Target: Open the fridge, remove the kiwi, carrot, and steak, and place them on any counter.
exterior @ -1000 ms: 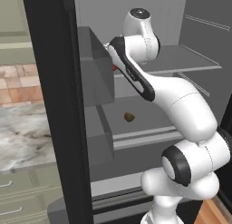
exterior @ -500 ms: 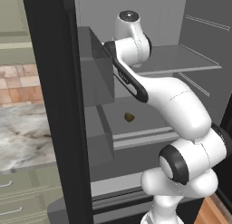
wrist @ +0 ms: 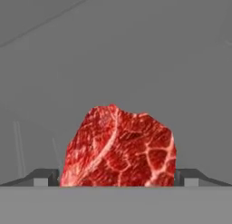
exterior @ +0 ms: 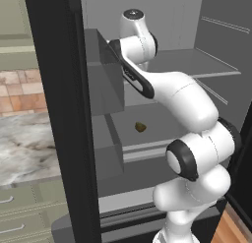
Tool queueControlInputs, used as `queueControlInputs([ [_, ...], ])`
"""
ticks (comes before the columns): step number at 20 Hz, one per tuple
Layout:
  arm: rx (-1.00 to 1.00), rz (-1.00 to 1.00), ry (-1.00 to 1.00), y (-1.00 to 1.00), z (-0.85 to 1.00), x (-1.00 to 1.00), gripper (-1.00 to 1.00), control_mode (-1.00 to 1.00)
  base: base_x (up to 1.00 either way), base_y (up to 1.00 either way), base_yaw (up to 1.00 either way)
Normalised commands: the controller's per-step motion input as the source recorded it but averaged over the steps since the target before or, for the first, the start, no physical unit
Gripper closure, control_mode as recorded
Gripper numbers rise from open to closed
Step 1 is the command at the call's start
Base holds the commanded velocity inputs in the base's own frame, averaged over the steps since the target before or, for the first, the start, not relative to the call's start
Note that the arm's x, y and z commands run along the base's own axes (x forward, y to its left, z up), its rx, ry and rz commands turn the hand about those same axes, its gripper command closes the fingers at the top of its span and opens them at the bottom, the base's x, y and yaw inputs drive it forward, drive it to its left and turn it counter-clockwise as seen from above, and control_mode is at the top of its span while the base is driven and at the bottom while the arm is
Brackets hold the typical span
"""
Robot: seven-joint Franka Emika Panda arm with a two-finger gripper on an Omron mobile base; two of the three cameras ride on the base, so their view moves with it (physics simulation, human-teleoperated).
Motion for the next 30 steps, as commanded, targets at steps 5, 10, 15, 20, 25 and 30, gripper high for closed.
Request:
queueControlInputs([
  [5,0.01,-0.04,0.13,0.06,-0.04,0.14,-1.00,-1.00,0.00,0.00,0.00],
  [10,0.00,0.00,0.14,0.00,-0.34,0.00,-1.00,-1.00,0.00,0.00,0.00],
  [15,0.00,0.00,0.03,0.00,-0.74,-0.02,-1.00,-1.00,0.00,0.00,0.00],
  [20,-0.15,-0.04,-0.08,-0.15,-1.00,-0.07,-1.00,-1.00,0.00,0.00,0.00],
  [25,-0.08,-0.02,-0.01,-0.21,-0.97,-0.12,1.00,-1.00,0.00,0.00,0.00],
  [30,0.19,0.00,0.03,-0.55,-0.91,0.00,1.00,-1.00,0.00,0.00,0.00],
])
